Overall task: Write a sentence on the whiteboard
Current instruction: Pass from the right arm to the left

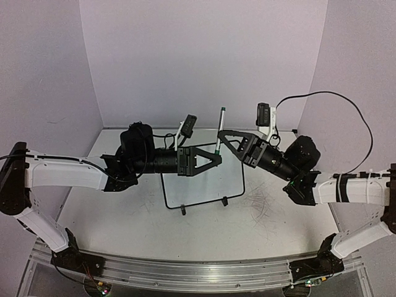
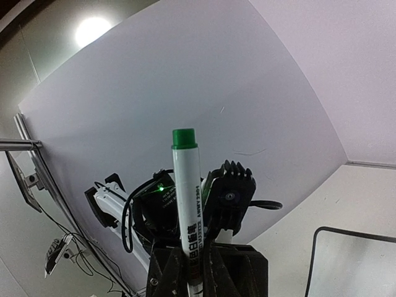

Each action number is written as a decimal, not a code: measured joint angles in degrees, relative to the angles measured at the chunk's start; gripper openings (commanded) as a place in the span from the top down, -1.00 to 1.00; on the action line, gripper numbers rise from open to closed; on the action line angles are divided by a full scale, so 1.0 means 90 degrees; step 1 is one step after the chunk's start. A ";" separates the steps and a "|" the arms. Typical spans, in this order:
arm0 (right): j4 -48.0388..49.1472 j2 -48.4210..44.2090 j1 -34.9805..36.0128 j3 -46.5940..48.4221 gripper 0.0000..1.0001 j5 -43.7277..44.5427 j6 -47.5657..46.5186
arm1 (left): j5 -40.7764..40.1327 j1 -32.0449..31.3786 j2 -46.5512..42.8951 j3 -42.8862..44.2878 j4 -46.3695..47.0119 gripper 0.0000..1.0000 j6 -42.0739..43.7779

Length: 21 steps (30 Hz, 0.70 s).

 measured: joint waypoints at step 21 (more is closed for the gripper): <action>-0.2349 -0.0220 0.0489 0.0533 0.41 0.1781 -0.0392 | -0.0692 -0.0016 -0.0186 -0.0270 -0.0042 1.00 0.0635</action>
